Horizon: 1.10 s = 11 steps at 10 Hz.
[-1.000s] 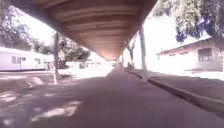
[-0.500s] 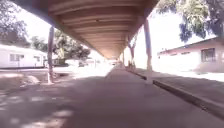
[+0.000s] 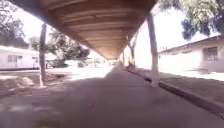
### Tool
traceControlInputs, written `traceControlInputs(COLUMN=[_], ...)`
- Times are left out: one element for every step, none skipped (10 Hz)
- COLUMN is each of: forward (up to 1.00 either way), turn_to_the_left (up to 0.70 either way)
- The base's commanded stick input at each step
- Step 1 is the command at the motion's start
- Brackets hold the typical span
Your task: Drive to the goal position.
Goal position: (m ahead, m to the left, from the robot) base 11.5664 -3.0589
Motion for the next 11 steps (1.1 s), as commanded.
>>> traceControlInputs(forward=[0.85, 0.85, 0.85, 0.85, 0.85, 0.85, 0.85, 0.85, 0.85, 0.85, 0.85], turn_to_the_left=[0.0, 0.0, 0.0, 0.0, 0.0, 0.0, 0.0, 0.0, 0.0, 0.0, 0.0])
